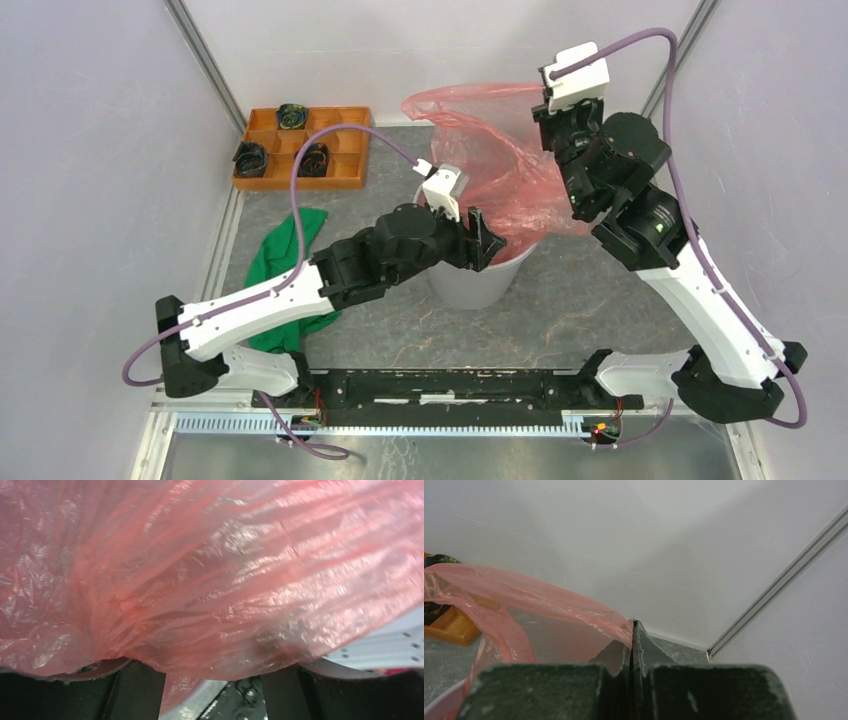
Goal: Put the trash bags into the trash bin
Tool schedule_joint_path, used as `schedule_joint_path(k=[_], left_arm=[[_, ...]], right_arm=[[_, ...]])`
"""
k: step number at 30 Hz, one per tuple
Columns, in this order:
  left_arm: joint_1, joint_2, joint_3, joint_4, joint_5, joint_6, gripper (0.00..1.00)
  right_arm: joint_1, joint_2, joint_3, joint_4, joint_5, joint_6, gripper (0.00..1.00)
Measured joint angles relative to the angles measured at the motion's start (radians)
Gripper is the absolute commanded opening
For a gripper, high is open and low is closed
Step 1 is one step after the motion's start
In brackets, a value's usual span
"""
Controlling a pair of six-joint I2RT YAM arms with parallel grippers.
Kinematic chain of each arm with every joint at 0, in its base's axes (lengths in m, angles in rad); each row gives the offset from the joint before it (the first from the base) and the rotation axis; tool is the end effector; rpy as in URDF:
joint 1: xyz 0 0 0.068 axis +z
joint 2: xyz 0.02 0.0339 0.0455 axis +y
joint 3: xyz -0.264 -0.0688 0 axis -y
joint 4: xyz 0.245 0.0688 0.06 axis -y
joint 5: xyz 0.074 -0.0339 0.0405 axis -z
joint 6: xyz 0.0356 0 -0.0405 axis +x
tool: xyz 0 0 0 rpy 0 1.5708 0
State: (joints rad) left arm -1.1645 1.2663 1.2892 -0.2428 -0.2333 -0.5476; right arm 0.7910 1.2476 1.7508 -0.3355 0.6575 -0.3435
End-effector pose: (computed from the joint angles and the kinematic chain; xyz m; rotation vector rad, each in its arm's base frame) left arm 0.1223 -0.2635 0.4073 0.4057 1.8593 -1.0010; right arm 0.1720 0.1430 0.5516 -0.2626 1.4148 -0.0934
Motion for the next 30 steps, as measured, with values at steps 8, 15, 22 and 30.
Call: schedule_joint_path(k=[8,15,22,30], left_arm=[[0.070,0.057,-0.080,0.038,-0.100,0.026,0.69],[0.098,0.011,-0.148,0.066,0.020,0.074,0.97],[0.096,-0.208,-0.166,0.012,0.161,0.127,0.97],[0.096,-0.243,0.007,-0.058,0.099,0.044,1.00]], right_arm=[[0.000,-0.100,-0.077,-0.010,-0.142,0.106,0.00],[0.000,-0.121,-0.108,-0.052,-0.218,0.172,0.00],[0.000,-0.128,-0.143,-0.111,-0.246,0.209,0.00],[0.000,-0.161,-0.175,-0.114,-0.289,0.253,0.00]])
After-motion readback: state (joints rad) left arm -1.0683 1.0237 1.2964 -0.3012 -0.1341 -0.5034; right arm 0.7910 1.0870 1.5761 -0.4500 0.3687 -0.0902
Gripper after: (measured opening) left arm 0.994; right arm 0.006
